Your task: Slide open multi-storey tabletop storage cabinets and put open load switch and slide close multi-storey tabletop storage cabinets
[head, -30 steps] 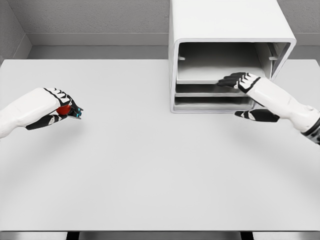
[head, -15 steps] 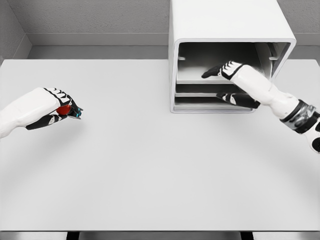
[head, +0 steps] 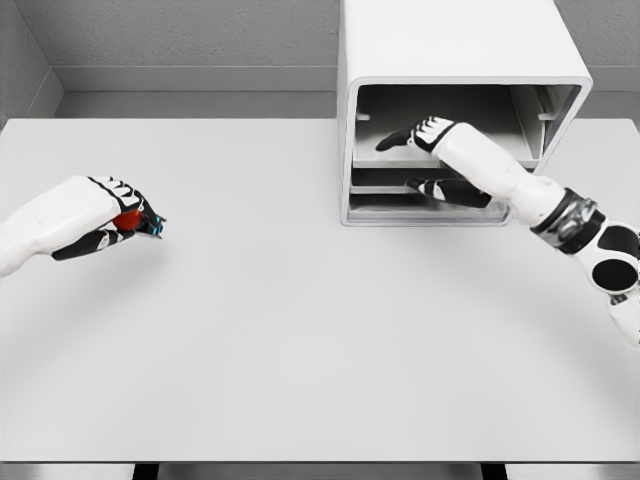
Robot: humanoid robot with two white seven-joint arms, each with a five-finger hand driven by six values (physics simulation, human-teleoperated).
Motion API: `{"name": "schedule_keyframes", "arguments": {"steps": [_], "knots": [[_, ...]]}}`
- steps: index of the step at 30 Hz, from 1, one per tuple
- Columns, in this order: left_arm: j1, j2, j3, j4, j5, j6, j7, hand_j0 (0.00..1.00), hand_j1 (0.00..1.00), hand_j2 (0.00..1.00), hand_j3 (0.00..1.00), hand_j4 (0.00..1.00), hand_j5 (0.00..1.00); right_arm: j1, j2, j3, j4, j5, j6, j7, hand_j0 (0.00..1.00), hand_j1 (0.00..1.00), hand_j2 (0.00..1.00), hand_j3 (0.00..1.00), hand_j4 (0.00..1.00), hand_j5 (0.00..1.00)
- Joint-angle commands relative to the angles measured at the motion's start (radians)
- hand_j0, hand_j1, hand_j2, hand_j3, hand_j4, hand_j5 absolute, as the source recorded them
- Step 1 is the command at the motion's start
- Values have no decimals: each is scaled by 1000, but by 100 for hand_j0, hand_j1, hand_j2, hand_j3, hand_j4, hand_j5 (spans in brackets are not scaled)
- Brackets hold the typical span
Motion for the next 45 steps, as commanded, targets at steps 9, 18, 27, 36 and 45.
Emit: {"name": "schedule_keyframes", "arguments": {"steps": [9, 18, 27, 36, 45], "knots": [[2, 1, 1, 0, 7, 3, 1, 51, 51, 51, 51, 51, 51, -8, 24, 22, 84, 5, 0, 12, 73, 73, 73, 73, 73, 73], [2, 1, 1, 0, 7, 3, 1, 51, 51, 51, 51, 51, 51, 14, 8, 32, 75, 15, 0, 11, 75, 75, 75, 75, 75, 75], [2, 1, 1, 0, 7, 3, 1, 51, 51, 51, 51, 51, 51, 54, -47, 28, 6, 10, 0, 6, 77, 77, 77, 77, 77, 77], [2, 1, 1, 0, 8, 3, 1, 51, 51, 51, 51, 51, 51, 106, -113, 20, -86, -2, 0, 0, 77, 77, 77, 77, 77, 77], [2, 1, 1, 0, 11, 3, 1, 51, 51, 51, 51, 51, 51, 156, -162, -5, -146, -5, 0, 0, 77, 77, 77, 77, 77, 77]]}}
